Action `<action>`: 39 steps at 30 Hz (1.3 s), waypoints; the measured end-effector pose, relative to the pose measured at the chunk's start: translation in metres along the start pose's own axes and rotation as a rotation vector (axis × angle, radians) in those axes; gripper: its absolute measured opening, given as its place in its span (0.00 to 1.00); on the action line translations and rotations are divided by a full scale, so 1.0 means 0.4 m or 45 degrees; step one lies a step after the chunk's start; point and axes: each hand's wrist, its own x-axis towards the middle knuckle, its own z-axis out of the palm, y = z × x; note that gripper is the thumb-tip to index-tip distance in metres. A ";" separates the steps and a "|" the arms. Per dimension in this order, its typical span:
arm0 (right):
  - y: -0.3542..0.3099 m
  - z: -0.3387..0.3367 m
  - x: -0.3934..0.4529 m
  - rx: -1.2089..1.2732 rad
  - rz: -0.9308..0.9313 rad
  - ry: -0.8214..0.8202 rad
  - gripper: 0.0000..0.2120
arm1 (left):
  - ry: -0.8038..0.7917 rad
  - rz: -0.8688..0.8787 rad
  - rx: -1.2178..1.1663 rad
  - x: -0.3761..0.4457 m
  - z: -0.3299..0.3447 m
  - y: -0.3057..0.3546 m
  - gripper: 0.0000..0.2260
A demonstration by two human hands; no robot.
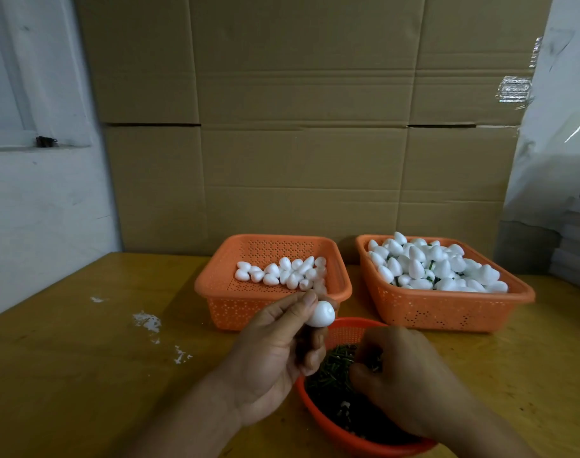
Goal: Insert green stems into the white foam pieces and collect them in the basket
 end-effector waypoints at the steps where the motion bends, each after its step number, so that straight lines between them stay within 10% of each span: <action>1: 0.000 -0.002 0.001 0.072 0.007 0.053 0.06 | 0.003 -0.001 0.000 0.000 0.000 0.000 0.12; 23: -0.033 -0.034 -0.017 1.334 -0.221 0.156 0.07 | 0.038 -0.031 -0.040 -0.001 -0.001 0.000 0.13; 39: -0.042 -0.028 -0.027 1.164 -0.279 0.145 0.07 | 0.082 0.078 0.118 -0.004 0.002 -0.009 0.15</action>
